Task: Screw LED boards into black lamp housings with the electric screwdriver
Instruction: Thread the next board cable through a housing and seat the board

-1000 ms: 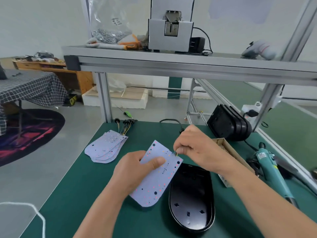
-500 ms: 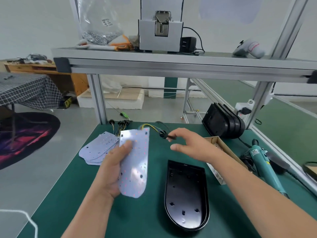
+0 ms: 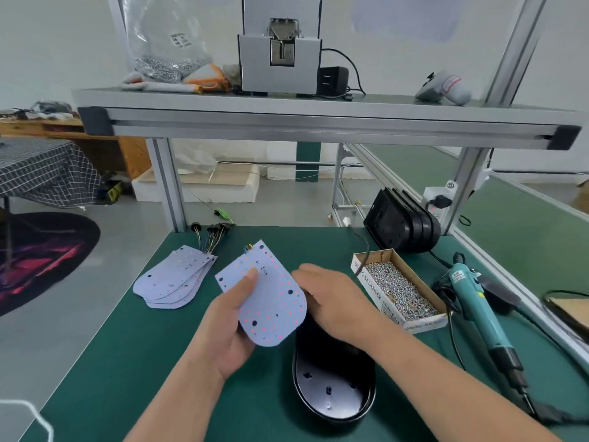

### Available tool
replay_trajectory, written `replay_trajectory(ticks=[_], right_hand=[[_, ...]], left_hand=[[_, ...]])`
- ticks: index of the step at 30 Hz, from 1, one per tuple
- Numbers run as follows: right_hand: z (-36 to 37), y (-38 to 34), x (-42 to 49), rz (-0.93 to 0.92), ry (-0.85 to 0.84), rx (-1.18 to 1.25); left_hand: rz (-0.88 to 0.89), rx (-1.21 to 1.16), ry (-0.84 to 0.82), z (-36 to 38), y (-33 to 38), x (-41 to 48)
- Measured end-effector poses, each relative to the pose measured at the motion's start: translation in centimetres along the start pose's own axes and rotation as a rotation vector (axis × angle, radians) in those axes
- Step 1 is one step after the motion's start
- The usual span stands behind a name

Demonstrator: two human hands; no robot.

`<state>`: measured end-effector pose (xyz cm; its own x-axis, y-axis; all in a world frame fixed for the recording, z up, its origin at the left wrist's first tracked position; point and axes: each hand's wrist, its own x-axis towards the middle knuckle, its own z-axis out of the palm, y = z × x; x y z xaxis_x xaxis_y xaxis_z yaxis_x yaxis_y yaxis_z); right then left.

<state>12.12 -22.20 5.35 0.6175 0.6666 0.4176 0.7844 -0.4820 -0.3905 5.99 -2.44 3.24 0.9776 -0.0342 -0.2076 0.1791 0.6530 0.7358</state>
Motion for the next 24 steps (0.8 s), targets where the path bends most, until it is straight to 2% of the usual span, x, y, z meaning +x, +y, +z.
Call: replay_trajectory(ticks=[4,7,10,15,19,24], right_hand=[[0.3,-1.1,0.0,0.013,0.071,0.191],[0.3,-1.5,-0.3,0.009,0.024,0.248],[-0.4,-0.9,-0.7,0.047,-0.037,0.172],[-2.2,2.9,-0.2,-0.07,-0.054,-0.092],[-2.8,8.3,0.8,0.193,0.007,-0.353],[-5.0,12.6,1.5,0.467,0.082,-0.284]], left_hand=[[-0.097,0.09,0.027,0.6,-0.2,-0.3],[-0.069,0.048,0.014,0.7,-0.3,-0.3],[-0.011,0.045,0.043,0.7,-0.4,-0.2],[-0.017,-0.071,-0.021,0.1,-0.1,-0.2],[0.001,-0.058,-0.048,0.3,0.1,-0.6],[0.05,-0.045,-0.064,-0.2,0.6,-0.8]])
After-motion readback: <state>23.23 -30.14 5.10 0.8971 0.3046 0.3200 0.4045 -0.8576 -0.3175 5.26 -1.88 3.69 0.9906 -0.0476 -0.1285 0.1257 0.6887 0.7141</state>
